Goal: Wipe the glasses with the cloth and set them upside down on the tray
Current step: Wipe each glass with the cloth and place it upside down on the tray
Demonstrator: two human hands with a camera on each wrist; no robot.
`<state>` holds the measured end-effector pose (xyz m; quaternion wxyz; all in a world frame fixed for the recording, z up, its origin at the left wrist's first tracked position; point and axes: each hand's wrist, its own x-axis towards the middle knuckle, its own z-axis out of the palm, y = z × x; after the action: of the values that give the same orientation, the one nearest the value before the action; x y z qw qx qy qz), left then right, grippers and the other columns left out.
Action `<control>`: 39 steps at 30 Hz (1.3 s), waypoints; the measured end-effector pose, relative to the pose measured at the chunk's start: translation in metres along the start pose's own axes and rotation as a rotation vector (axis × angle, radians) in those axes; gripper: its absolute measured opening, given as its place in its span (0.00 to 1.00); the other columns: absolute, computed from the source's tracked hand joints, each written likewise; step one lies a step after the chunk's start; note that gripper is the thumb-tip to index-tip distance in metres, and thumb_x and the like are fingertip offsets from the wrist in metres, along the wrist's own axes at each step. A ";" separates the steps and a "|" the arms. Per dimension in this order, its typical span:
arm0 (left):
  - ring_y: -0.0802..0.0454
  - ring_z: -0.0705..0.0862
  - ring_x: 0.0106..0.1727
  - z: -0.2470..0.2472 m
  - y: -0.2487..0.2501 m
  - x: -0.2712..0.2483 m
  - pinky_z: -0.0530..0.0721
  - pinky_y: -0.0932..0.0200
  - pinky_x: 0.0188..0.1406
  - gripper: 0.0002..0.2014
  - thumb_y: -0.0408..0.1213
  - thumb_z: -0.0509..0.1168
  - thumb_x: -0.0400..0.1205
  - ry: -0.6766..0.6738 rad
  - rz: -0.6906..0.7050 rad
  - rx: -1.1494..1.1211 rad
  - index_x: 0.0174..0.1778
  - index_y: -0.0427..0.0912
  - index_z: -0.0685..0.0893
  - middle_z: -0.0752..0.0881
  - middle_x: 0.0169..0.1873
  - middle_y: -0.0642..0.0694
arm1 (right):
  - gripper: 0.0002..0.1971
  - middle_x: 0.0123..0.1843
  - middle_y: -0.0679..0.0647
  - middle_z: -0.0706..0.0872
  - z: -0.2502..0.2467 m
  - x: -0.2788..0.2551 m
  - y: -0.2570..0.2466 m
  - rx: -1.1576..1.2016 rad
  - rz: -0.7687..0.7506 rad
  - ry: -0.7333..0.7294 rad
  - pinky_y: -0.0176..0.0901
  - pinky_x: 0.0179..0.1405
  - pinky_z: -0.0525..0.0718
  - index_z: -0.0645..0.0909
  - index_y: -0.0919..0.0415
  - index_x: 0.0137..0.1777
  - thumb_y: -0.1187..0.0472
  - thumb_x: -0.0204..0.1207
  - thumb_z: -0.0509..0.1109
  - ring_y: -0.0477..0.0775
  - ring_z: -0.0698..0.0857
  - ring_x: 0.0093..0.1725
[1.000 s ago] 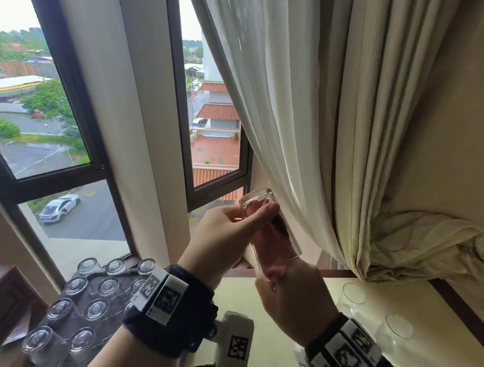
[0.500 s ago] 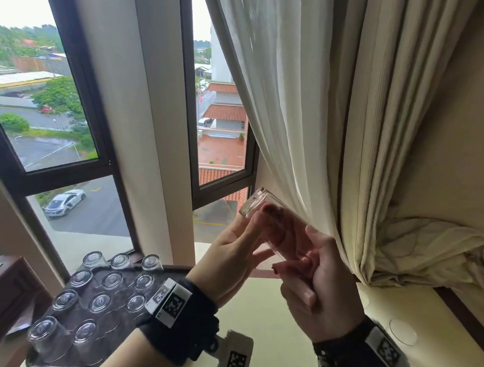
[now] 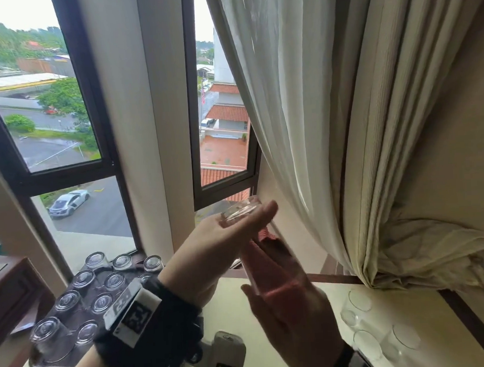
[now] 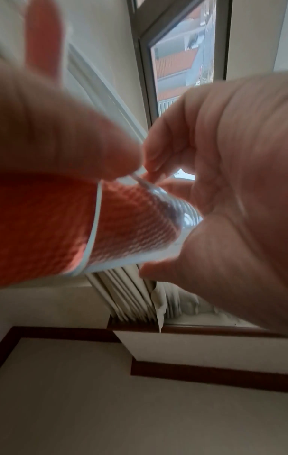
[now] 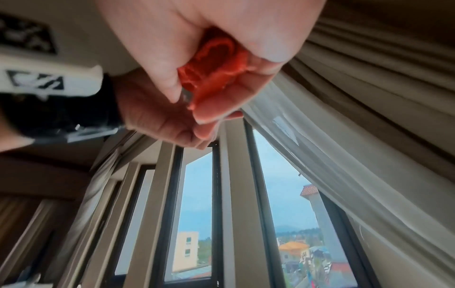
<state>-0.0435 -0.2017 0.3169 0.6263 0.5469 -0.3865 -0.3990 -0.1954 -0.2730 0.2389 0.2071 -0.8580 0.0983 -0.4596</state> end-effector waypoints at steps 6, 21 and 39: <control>0.60 0.93 0.44 -0.005 0.008 0.001 0.88 0.68 0.43 0.18 0.56 0.80 0.70 -0.030 0.136 -0.030 0.47 0.48 0.95 0.95 0.41 0.49 | 0.13 0.48 0.45 0.92 0.003 0.017 -0.014 -0.107 0.144 -0.016 0.28 0.39 0.85 0.88 0.51 0.61 0.47 0.82 0.72 0.40 0.86 0.32; 0.42 0.93 0.55 -0.047 -0.007 0.001 0.91 0.55 0.58 0.22 0.54 0.75 0.81 -0.012 0.042 -0.073 0.57 0.37 0.93 0.93 0.52 0.36 | 0.18 0.23 0.44 0.82 0.012 0.030 -0.034 -0.166 0.205 -0.272 0.27 0.22 0.77 0.83 0.54 0.31 0.44 0.75 0.77 0.46 0.81 0.22; 0.33 0.93 0.59 -0.096 -0.017 -0.026 0.91 0.41 0.66 0.35 0.70 0.81 0.68 0.174 0.067 0.070 0.50 0.38 0.96 0.95 0.51 0.32 | 0.16 0.27 0.47 0.85 0.063 0.031 -0.055 -0.242 0.132 -0.324 0.40 0.24 0.82 0.86 0.53 0.32 0.44 0.76 0.76 0.49 0.81 0.23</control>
<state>0.0339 -0.1426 0.2887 0.6510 0.5879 -0.3626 -0.3147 -0.1272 -0.2186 0.2559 0.1453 -0.9310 0.1743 -0.2860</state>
